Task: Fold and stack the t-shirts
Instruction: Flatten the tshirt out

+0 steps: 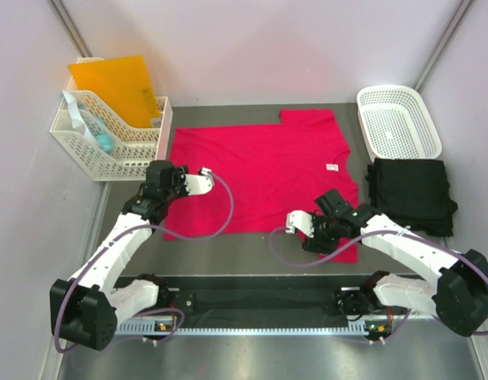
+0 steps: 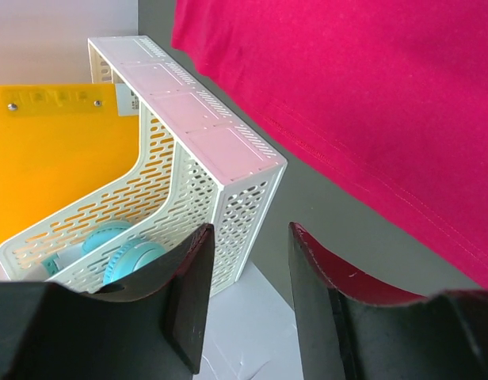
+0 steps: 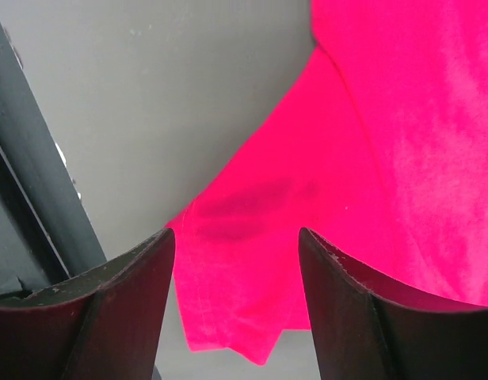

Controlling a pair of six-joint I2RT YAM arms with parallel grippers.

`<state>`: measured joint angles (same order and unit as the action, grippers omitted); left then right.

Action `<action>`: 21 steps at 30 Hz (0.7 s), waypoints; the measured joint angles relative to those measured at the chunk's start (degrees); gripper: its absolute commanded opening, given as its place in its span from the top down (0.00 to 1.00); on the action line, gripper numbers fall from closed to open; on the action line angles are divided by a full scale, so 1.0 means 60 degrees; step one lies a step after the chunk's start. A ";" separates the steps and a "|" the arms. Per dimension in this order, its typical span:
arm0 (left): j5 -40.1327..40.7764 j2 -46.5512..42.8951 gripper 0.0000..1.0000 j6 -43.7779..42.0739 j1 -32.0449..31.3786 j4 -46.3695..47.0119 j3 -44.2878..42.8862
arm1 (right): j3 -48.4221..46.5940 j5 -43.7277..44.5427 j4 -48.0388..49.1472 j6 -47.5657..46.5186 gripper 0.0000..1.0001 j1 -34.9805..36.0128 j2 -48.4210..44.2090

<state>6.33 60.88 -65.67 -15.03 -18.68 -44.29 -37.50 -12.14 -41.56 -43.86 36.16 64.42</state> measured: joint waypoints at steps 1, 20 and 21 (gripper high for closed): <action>0.0004 0.0000 0.53 0.0000 -0.0011 0.0000 0.0011 | -0.0004 0.0000 0.0047 0.0029 0.37 0.0018 0.0000; 0.0004 0.0255 0.53 -0.0208 -0.0022 -0.0004 0.0302 | -0.0015 0.0015 0.0612 0.0586 0.63 0.0477 0.1126; 0.0007 0.0273 0.53 -0.0219 -0.0022 0.0000 0.0313 | -0.0015 0.0011 0.0656 0.0605 0.65 0.0488 0.1137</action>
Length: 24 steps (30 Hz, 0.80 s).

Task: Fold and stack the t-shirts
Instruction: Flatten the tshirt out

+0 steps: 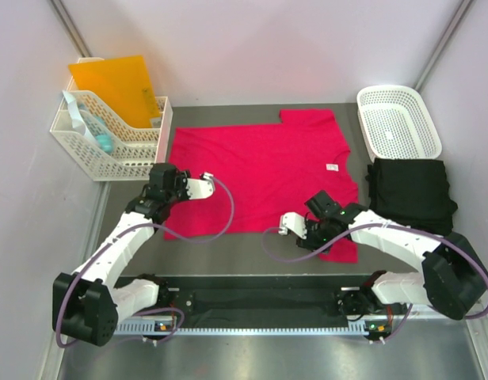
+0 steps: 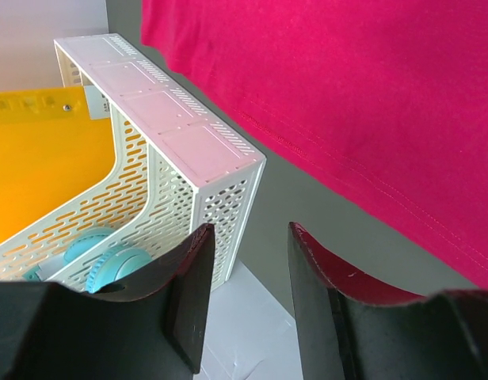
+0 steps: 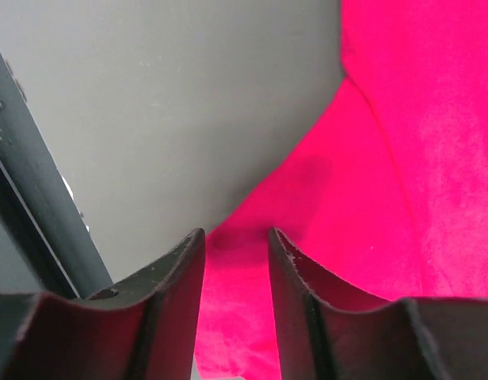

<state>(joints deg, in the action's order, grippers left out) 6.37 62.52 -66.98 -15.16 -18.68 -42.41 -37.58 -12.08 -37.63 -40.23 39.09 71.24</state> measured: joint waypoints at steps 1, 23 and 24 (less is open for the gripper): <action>0.0015 0.0000 0.53 -0.0004 0.0000 0.0000 0.0004 | 0.0000 0.0004 0.0055 0.0029 0.66 0.0015 0.0007; 0.0018 0.0062 0.53 0.0000 0.0000 0.0098 0.0127 | 0.0259 0.0164 0.0874 0.0215 1.00 0.0113 0.0495; 0.0018 0.0062 0.53 0.0000 0.0000 0.0102 0.0127 | 0.0259 0.0178 0.0878 0.0222 1.00 0.0113 0.0495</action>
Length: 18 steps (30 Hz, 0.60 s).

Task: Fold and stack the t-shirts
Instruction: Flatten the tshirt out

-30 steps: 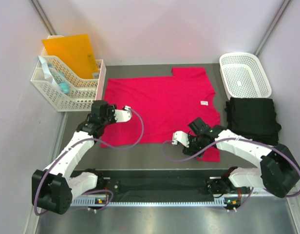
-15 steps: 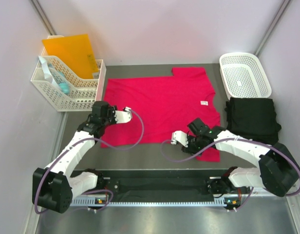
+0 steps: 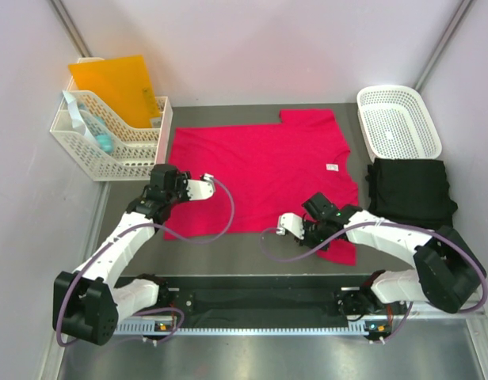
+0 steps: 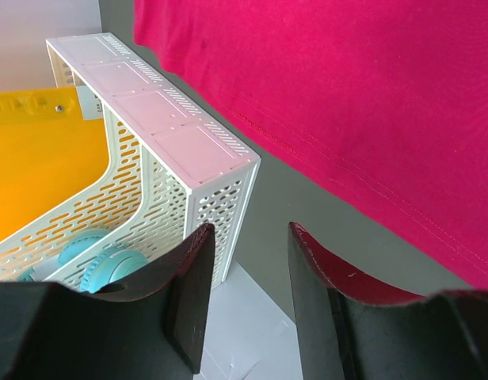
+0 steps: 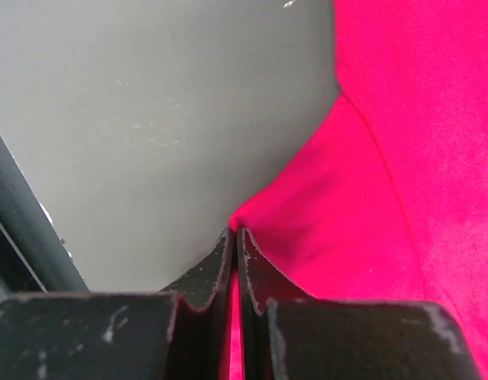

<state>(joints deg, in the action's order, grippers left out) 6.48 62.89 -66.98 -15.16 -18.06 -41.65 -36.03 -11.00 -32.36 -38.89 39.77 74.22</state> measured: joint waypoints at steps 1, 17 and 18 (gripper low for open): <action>0.0000 0.0004 0.53 0.0000 0.0000 0.0000 0.0000 | 0.0000 0.0000 -0.0007 -0.0007 1.00 0.0000 0.0000; -0.0040 0.0000 0.52 0.0000 -0.0004 -0.0007 0.0084 | -0.1858 -0.0226 -0.2528 -0.2193 1.00 0.0040 -0.0157; -0.0044 0.0000 0.52 0.0000 -0.0004 -0.0011 0.0087 | -0.1869 -0.0219 -0.2608 -0.2313 1.00 0.0036 -0.0160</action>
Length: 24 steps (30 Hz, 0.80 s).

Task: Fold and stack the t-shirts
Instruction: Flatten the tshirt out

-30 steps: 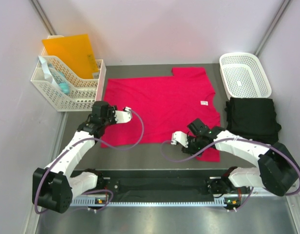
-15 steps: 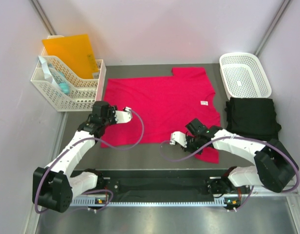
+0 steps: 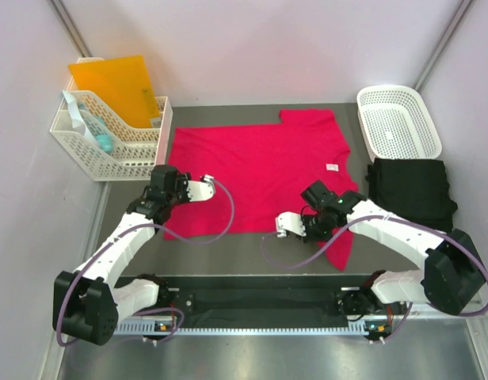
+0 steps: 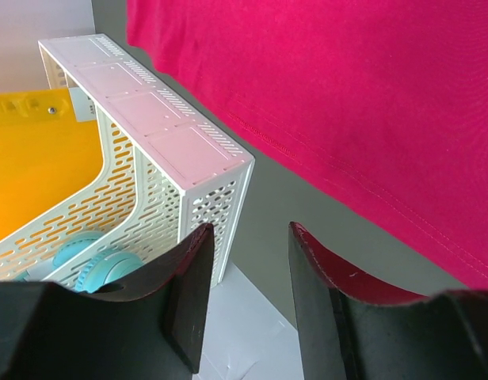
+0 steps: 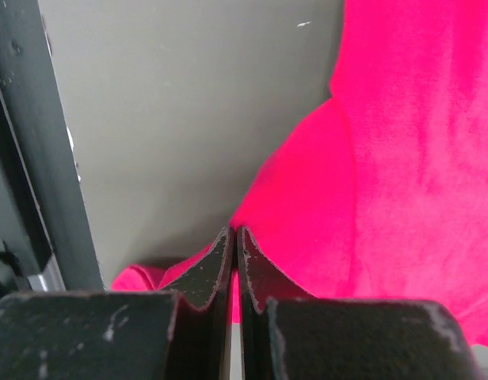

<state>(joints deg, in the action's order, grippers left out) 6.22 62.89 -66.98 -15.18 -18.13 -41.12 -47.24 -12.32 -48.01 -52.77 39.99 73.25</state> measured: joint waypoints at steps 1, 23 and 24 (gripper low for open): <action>-0.0011 0.0000 0.52 0.0000 0.0000 0.0004 0.0000 | 0.0000 0.0025 -0.0036 -0.0142 1.00 0.0000 0.0000; -0.0138 -0.0095 0.52 0.0175 -0.0015 -0.0022 0.0215 | 0.0098 0.2364 0.1923 -0.0809 0.67 -0.0131 -0.0339; -0.0138 -0.0113 0.52 0.0175 -0.0015 -0.0015 0.0237 | 0.0025 0.2160 0.1668 -0.0951 0.67 -0.0131 -0.0430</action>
<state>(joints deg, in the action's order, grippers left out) 5.39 62.22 -65.93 -15.27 -18.22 -39.70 -47.09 0.64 -38.00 -58.48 39.20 70.67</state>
